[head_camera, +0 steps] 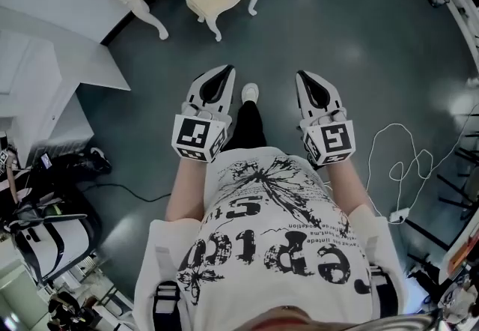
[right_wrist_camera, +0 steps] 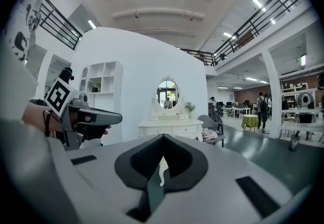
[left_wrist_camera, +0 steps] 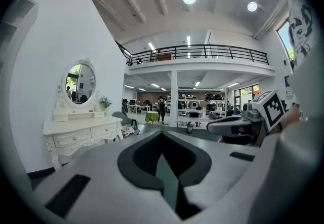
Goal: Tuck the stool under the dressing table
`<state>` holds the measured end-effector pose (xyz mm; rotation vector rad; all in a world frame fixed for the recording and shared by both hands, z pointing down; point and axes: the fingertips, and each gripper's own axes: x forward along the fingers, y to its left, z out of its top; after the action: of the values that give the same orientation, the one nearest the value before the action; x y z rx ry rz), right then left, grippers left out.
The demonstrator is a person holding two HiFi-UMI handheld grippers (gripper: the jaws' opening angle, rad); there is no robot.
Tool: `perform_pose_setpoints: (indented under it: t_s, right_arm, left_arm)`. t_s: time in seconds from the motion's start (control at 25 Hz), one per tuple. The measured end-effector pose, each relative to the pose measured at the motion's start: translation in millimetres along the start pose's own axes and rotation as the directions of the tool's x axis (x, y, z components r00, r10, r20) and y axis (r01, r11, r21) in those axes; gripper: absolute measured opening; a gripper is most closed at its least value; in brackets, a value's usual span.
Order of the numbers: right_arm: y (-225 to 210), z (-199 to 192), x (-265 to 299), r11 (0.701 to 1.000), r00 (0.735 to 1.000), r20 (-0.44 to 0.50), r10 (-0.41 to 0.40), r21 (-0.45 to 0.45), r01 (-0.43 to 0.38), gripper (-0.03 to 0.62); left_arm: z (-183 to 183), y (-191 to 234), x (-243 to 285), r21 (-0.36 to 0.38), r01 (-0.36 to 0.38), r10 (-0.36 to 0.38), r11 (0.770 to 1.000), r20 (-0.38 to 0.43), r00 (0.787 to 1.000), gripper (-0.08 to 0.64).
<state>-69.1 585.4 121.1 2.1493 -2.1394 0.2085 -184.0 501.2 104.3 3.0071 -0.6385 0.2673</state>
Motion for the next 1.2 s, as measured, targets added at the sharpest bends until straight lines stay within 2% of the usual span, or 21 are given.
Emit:
perform_pose_setpoints:
  t_s: [0.28, 0.52, 0.72, 1.0, 1.2]
  right_arm:
    - [-42, 17, 95, 1.000, 0.999, -0.033, -0.018, -0.016, 0.017, 0.017]
    - [-72, 48, 209, 0.999, 0.999, -0.053, -0.008, -0.042, 0.006, 0.017]
    - [-87, 58, 300, 0.998, 0.995, -0.092, 0.024, -0.052, -0.029, 0.017]
    - [-105, 44, 406, 0.986, 0.975, -0.170, 0.144, -0.060, -0.156, 0.017]
    - [-134, 29, 498, 0.962, 0.948, -0.210, 0.241, -0.076, -0.262, 0.017]
  left_arm:
    - [14, 77, 79, -0.037, -0.001, 0.002, 0.999, 0.010, 1.000, 0.020]
    - [36, 174, 149, -0.032, -0.023, 0.023, 0.999, 0.002, 1.000, 0.020]
    - [42, 251, 197, -0.049, -0.056, 0.055, 0.997, -0.014, 0.998, 0.021]
    - [10, 319, 243, -0.111, -0.165, 0.155, 0.980, -0.096, 0.983, 0.020]
    - [-17, 370, 288, -0.149, -0.293, 0.269, 0.944, -0.163, 0.949, 0.021]
